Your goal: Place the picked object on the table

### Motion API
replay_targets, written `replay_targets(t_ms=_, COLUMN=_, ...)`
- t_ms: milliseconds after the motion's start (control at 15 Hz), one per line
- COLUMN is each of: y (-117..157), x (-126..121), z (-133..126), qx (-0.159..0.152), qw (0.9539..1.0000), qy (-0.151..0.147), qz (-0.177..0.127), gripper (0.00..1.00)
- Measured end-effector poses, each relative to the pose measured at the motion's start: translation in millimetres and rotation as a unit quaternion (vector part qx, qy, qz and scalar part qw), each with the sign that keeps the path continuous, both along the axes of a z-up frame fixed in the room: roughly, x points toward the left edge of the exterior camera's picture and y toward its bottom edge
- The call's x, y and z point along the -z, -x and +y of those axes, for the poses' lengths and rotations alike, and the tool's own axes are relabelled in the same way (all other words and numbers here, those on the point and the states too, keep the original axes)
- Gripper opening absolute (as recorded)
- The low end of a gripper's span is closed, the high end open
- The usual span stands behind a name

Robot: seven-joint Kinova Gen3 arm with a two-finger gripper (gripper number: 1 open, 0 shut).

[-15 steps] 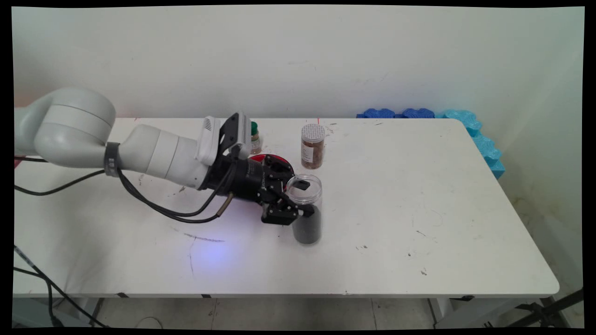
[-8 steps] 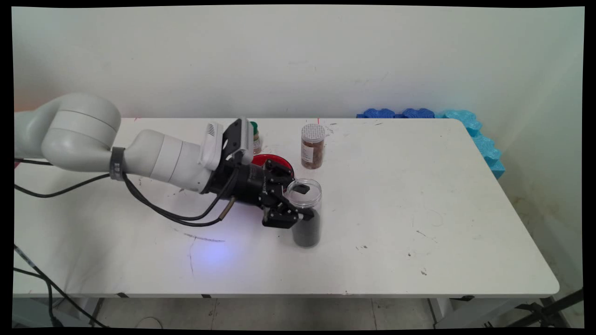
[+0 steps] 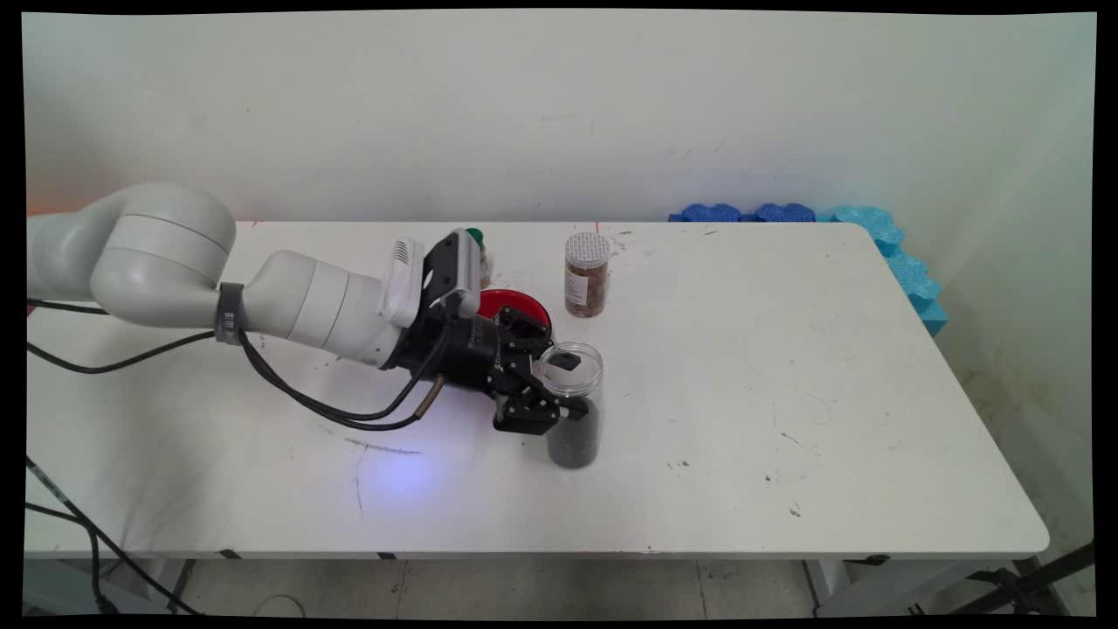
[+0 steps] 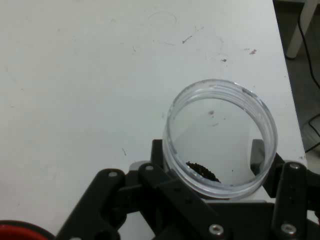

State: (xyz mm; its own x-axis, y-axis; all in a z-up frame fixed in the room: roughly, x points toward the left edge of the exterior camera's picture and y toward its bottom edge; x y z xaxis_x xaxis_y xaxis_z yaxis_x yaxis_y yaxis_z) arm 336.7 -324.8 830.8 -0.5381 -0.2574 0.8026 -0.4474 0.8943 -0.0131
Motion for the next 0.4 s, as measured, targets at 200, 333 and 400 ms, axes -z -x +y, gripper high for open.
replay_targets(t_ms=200, y=0.7, x=1.6, z=-0.6, qx=0.0, qw=1.0, qy=-0.001, qz=0.0, gripper=0.0)
replay_targets(t_ms=333, y=1.0, x=2.4, z=-1.0, qx=0.0, qw=1.0, qy=-0.001, qz=0.001, gripper=1.0)
replay_targets(t_ms=400, y=1.2, x=2.7, z=-1.1, qx=0.0, qw=1.0, qy=-0.002, qz=0.001, gripper=1.0)
